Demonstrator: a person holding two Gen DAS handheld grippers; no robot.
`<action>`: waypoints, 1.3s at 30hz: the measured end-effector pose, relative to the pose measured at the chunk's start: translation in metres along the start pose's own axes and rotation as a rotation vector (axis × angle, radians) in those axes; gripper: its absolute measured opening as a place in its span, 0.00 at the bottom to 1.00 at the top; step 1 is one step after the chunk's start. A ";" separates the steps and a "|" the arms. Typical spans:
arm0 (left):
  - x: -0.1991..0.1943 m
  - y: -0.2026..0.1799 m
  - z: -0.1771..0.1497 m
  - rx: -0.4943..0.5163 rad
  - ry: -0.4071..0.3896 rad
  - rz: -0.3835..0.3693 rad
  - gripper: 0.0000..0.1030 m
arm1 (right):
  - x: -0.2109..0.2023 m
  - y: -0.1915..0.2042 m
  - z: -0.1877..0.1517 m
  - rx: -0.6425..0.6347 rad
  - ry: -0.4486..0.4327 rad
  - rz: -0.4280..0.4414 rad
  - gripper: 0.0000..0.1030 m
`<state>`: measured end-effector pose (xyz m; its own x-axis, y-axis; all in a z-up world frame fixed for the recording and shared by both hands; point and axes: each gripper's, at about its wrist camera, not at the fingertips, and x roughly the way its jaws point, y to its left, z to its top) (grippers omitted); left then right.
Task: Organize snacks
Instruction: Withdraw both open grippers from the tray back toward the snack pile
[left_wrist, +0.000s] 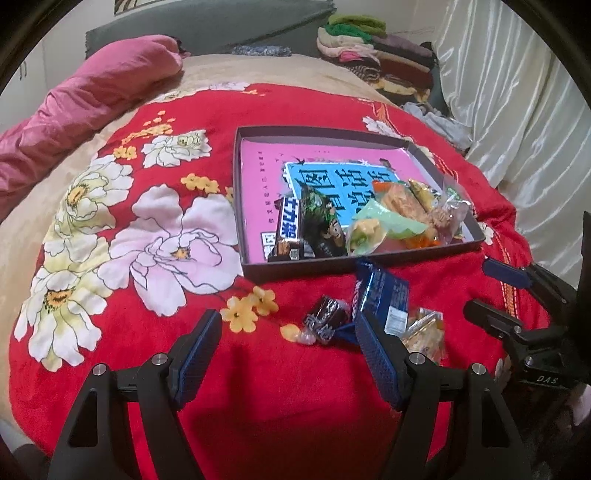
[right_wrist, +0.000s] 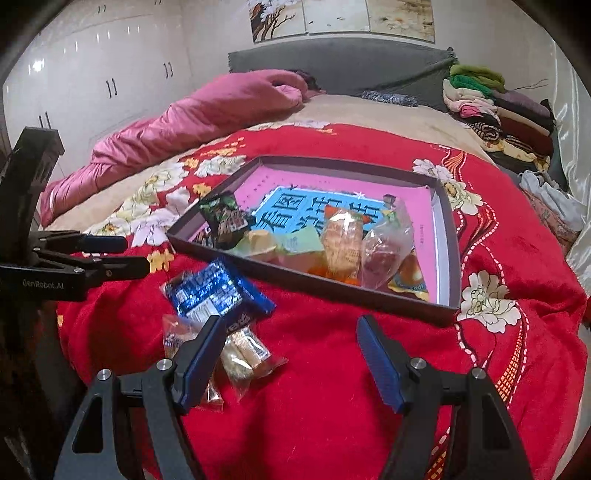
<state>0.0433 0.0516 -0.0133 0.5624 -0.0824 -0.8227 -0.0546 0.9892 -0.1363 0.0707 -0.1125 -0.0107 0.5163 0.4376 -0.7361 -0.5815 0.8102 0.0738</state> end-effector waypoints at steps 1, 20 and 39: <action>0.001 0.000 -0.001 0.003 0.009 -0.001 0.74 | 0.001 0.000 -0.001 -0.003 0.007 -0.001 0.71; 0.026 -0.001 -0.015 0.083 0.074 0.030 0.74 | 0.016 0.007 -0.013 -0.076 0.105 -0.006 0.71; 0.040 -0.004 -0.014 0.103 0.090 -0.031 0.59 | 0.052 0.042 -0.022 -0.372 0.151 0.006 0.55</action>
<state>0.0545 0.0431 -0.0534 0.4857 -0.1188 -0.8660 0.0495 0.9929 -0.1085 0.0590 -0.0650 -0.0607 0.4304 0.3570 -0.8290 -0.7863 0.5994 -0.1501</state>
